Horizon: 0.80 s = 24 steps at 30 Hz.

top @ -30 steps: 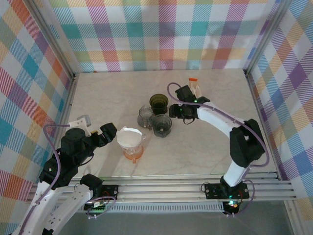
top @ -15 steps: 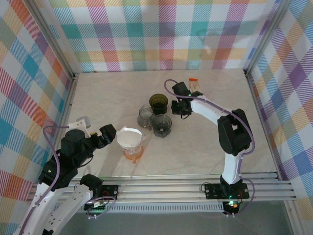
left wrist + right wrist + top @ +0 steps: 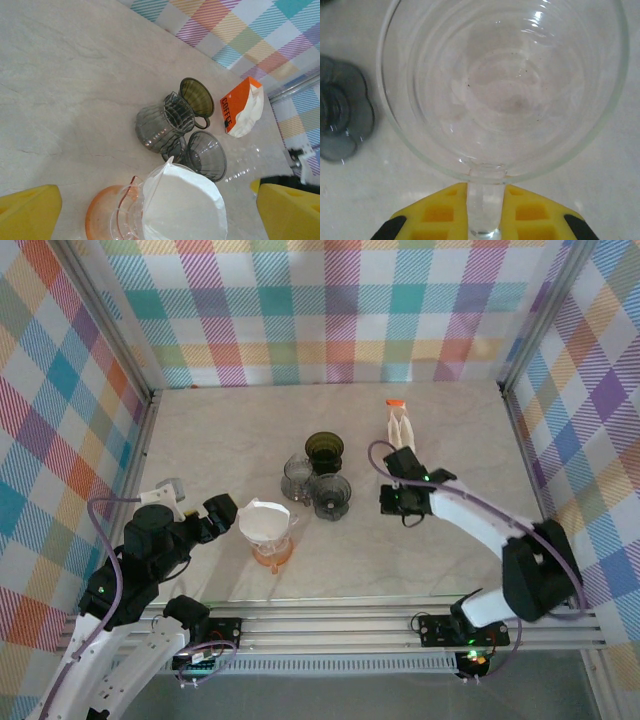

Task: Place the coffee filter in the dripper

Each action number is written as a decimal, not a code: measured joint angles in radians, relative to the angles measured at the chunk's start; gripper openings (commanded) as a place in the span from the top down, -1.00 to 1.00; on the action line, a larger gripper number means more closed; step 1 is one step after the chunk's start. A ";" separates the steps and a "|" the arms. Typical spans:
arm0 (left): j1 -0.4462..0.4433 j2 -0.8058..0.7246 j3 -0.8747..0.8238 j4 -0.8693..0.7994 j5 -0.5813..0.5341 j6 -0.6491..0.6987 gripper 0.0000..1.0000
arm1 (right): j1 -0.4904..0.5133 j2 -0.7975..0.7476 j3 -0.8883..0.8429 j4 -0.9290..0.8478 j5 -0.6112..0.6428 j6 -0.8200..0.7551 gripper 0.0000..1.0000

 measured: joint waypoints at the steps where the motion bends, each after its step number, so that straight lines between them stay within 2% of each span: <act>1: 0.000 0.003 0.000 0.001 0.000 0.000 -1.00 | 0.014 -0.046 -0.035 -0.010 -0.003 0.000 0.83; 6: 0.000 0.045 0.000 0.006 0.000 0.000 -1.00 | 0.188 -0.264 -0.171 -0.068 -0.040 0.035 0.84; 11: 0.000 0.076 0.000 0.016 0.000 -0.005 -1.00 | 0.373 -0.351 -0.217 -0.090 -0.048 0.073 0.82; 17: 0.000 0.085 0.000 0.039 0.001 -0.019 -1.00 | 0.540 -0.274 -0.211 -0.066 -0.013 0.086 0.79; 22: 0.000 0.085 -0.001 0.053 0.002 -0.020 -1.00 | 0.579 -0.173 -0.164 0.001 0.013 0.085 0.75; 24: 0.000 0.085 -0.002 0.053 0.003 -0.020 -1.00 | 0.586 -0.151 -0.154 0.026 0.016 0.085 0.67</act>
